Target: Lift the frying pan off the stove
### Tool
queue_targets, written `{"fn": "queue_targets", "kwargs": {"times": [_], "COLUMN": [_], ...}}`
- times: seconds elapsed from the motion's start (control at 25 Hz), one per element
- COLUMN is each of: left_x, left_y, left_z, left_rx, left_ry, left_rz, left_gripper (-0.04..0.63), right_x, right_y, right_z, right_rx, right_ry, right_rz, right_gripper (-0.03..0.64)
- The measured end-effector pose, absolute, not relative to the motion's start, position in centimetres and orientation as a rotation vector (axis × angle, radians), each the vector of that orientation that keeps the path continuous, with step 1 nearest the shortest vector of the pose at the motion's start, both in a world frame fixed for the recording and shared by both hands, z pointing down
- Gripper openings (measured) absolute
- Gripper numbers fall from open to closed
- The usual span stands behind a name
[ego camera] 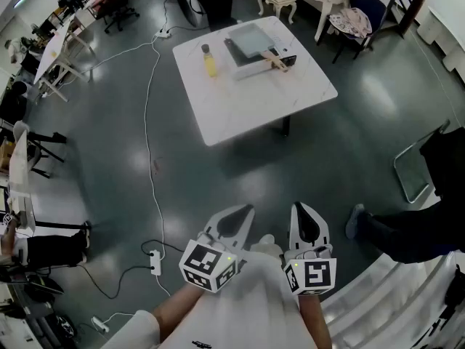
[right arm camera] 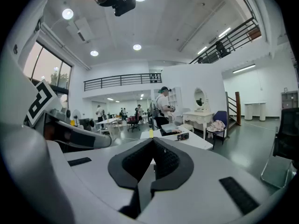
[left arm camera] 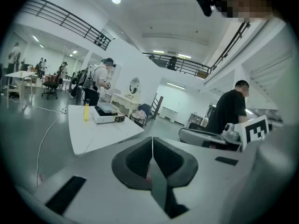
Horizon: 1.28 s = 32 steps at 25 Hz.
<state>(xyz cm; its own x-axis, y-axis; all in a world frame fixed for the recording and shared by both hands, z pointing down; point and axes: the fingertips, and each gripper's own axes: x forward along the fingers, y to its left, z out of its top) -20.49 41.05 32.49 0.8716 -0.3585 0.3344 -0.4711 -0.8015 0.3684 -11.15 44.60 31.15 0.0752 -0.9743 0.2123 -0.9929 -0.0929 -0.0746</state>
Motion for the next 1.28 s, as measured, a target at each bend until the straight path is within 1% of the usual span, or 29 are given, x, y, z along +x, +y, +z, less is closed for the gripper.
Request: {"fn": "queue_targets", "kwargs": {"times": [0.28, 0.88, 1.08, 1.28], "left_x": [-20.5, -22.5, -21.6, -19.9], "left_y": [35.4, 25.5, 23.3, 20.5], "left_z": [33.7, 34.5, 34.5, 35.4], "left_rx": [2.593, 2.611, 2.621, 2.595], "left_ry": [-0.58, -0.439, -0.418, -0.453], "left_rz": [0.333, 0.288, 0.295, 0.305], "left_gripper": [0.006, 0.006, 0.006, 0.006], "right_x": [-11.3, -12.7, -12.2, -10.2], "right_y": [39.5, 32.2, 29.8, 26.4], "right_z": [30.9, 32.3, 32.7, 33.0], "right_rx": [2.243, 2.376, 2.374, 2.352], "right_ry": [-2.051, -1.881, -1.888, -1.909], "right_rz": [0.235, 0.251, 0.272, 0.276], "right_gripper": [-0.003, -0.003, -0.003, -0.003]}}
